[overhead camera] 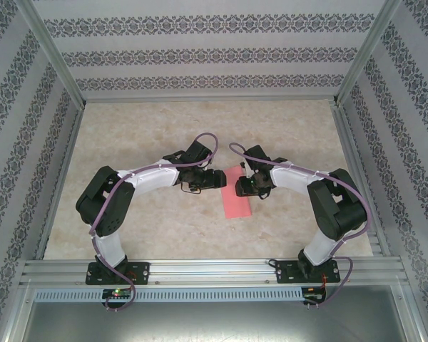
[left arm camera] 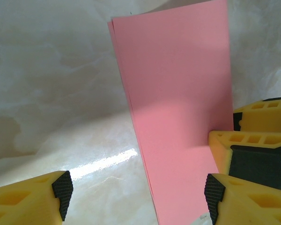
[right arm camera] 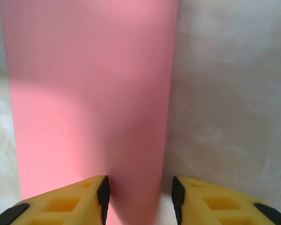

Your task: Fold a paper plane with a square sheet of paper (pick it up from the middle)

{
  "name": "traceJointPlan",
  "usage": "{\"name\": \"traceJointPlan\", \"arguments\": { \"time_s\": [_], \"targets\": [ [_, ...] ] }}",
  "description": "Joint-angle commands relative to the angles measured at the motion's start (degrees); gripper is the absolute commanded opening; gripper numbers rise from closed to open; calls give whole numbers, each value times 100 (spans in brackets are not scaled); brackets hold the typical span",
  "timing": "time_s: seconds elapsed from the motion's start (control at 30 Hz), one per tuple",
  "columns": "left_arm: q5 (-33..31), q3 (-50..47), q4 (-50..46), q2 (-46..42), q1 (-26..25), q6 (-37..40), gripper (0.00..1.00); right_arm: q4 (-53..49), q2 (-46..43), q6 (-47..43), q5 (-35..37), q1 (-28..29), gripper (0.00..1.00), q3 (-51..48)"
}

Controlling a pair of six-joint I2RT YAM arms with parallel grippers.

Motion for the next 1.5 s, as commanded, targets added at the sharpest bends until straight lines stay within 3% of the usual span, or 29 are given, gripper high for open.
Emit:
{"name": "traceJointPlan", "arguments": {
  "time_s": [0.0,0.57,0.97,1.23,1.47],
  "targets": [
    [-65,-79,-102,-199,-62,0,77,99,235,-182,48,138,42,31],
    [88,-100,13,-156,-64,-64,74,117,292,-78,66,165,43,22],
    [349,105,469,217,-200,-341,37,165,340,-1,-9,139,43,20],
    [600,362,618,596,-282,-388,23,228,358,53,-53,122,43,-3],
    [640,451,598,770,-299,-349,22,297,384,98,-100,104,43,-31]
  ]
}}
